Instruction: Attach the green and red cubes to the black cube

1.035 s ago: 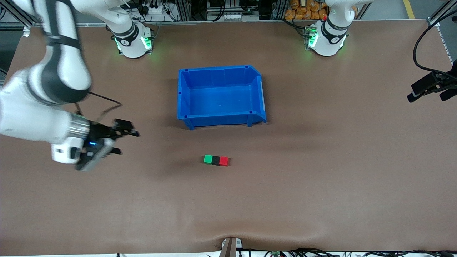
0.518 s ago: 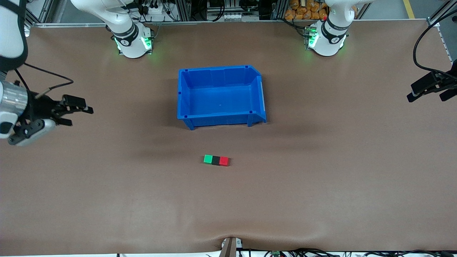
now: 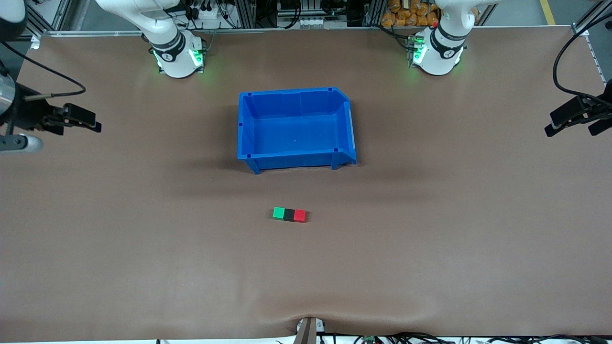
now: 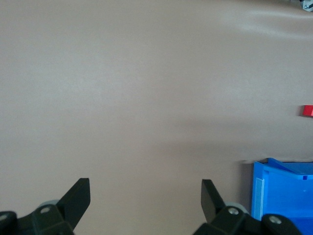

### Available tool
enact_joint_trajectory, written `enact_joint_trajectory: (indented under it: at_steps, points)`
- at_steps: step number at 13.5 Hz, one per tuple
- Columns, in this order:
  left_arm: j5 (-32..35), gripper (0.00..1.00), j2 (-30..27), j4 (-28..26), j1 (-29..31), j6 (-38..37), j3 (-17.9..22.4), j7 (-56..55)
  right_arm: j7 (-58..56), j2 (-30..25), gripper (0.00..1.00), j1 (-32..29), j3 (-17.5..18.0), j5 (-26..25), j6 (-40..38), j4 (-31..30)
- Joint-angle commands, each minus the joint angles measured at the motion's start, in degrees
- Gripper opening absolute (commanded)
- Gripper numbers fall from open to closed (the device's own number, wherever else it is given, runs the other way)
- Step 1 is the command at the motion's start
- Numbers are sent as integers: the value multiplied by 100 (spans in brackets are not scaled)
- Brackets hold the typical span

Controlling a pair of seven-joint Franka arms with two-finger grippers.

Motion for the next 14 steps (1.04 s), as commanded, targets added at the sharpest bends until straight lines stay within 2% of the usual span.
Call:
enact_joint_trajectory:
  at_steps: [1, 4, 7, 14]
  points:
    - [73, 100, 44, 120, -7, -108, -29, 78, 218, -359, 100, -285, 161, -178, -37, -229]
    - [73, 100, 44, 120, -7, -117, -29, 78, 245, -368, 100, -390, 274, -450, -388, -167]
    - [73, 100, 36, 120, -16, -126, -29, 78, 245, -368, 100, -926, 740, -468, -388, -159]
    - [65, 100, 36, 120, 10, -126, -134, 78, 245, -482, 100, -857, 697, -459, -380, -159]
